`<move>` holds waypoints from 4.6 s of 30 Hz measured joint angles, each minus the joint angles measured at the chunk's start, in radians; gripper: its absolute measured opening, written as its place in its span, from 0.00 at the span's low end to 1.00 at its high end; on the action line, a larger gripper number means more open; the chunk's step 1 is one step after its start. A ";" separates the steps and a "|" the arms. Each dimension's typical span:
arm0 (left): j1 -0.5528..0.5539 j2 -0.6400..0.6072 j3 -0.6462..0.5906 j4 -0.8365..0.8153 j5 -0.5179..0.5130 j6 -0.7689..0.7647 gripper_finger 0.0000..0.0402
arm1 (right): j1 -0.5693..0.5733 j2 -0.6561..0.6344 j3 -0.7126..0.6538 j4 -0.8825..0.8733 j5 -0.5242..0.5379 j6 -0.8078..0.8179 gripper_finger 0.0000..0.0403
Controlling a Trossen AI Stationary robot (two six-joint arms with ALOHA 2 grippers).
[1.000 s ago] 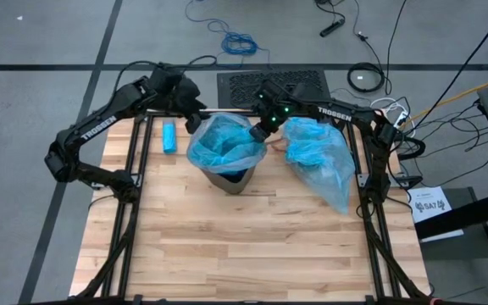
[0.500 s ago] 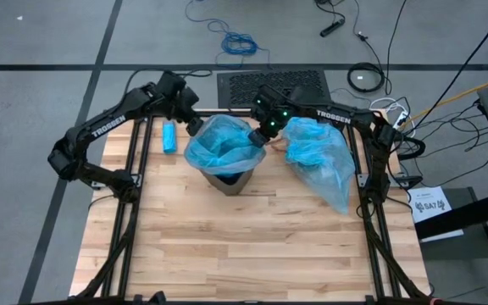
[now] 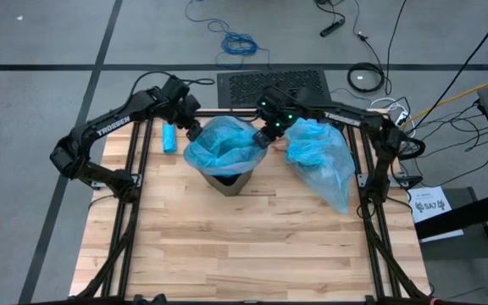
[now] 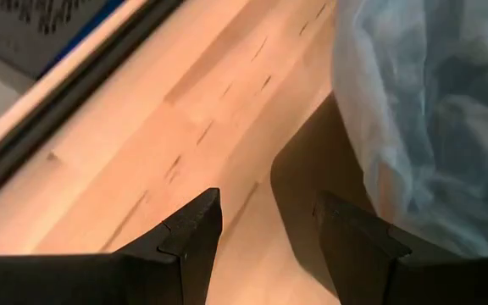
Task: Place trash/remove bag and relplace
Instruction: Insert the blue trash bag into the trash bin
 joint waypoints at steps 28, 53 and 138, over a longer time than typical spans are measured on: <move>-0.078 0.000 0.000 -0.251 0.115 0.060 0.48 | 0.137 -0.053 0.000 -0.095 -0.018 0.206 0.00; -0.091 -0.173 0.000 -0.178 0.108 -0.001 0.48 | 0.381 -0.185 0.000 -0.135 0.482 0.450 0.08; -0.803 -0.512 -0.656 0.932 -0.620 -0.468 0.48 | 0.571 -0.798 -0.590 0.392 0.348 0.314 0.00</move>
